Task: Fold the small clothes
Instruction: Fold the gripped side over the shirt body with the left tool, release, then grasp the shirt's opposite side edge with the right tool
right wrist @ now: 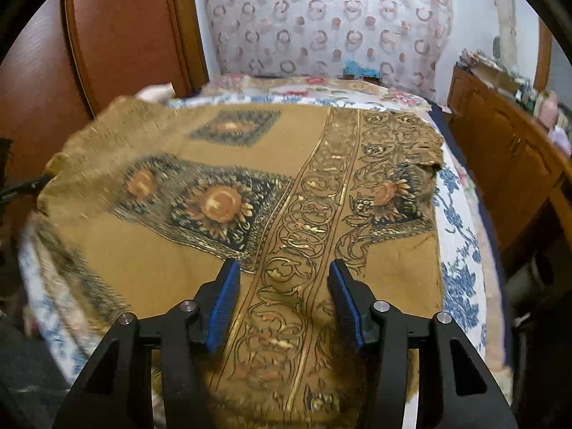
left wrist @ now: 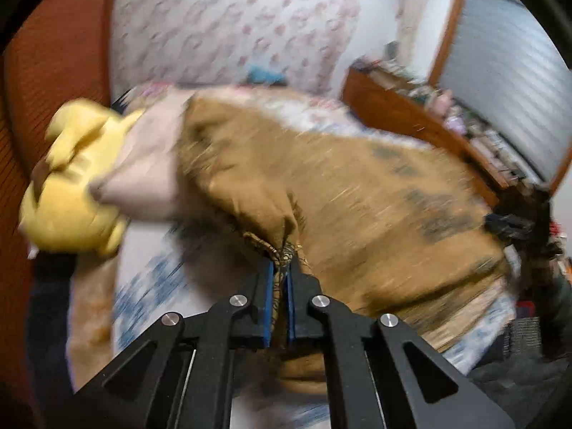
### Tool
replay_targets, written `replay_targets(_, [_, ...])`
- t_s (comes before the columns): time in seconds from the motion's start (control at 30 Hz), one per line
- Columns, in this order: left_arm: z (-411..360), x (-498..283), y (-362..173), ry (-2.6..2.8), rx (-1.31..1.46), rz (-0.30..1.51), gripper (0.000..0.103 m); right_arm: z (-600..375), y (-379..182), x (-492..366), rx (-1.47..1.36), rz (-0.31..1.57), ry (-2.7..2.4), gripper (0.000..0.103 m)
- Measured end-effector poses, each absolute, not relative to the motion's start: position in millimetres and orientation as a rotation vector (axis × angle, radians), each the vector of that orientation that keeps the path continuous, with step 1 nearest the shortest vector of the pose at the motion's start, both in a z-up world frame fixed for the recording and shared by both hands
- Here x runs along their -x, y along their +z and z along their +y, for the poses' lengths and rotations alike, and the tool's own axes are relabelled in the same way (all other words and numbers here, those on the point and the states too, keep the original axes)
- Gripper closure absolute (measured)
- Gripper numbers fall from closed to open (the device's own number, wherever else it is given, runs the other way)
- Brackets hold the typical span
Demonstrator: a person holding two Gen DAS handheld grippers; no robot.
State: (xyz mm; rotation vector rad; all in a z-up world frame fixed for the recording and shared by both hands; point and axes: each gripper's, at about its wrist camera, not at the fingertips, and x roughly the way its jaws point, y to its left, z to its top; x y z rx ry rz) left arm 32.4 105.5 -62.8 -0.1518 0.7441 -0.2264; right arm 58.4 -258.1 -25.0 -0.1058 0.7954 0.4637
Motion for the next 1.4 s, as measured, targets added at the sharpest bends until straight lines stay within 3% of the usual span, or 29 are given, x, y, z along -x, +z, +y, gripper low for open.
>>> replay_targets(0.33, [-57.6,-87.8,28.5,-0.604,-0.005,0.605,0.097,-308.5,16.6,-25.0,0.095,0.687,0.377,0.053])
replay_targets(0.7, [-212.5,-108.6,36.4,-0.882,-0.114,0.693,0.094,-346.3,31.4,-7.6,0.051,0.636,0.297,0.053])
replay_targets(0.83, [-214.0,-103.0,35.4,-0.866,-0.149,0.672,0.06,-344.1,22.4,-11.2,0.052,0.651,0.293,0.053])
replay_targets(0.9, [-203.0,-101.6,35.4,-0.839,-0.151,0.666,0.057,-345.1,21.0,-14.0,0.05,0.66,0.301,0.053])
replay_targets(1.03, [-182.9,-104.2,30.1,-0.744,-0.166,0.644,0.039,-338.2,25.0,-19.6,0.042,0.669,0.333,0.053])
replay_targets(1.2, [-138.6,-104.8,21.1,-0.631,-0.146,0.633,0.03,-313.3,22.0,-37.7,0.061,0.681,0.399,0.053])
replay_targets(1.4, [-80.6,-104.7,4.0,-0.481,-0.102,0.642,0.029,-252.4,19.2,-58.4,0.145,0.698,0.509,0.053])
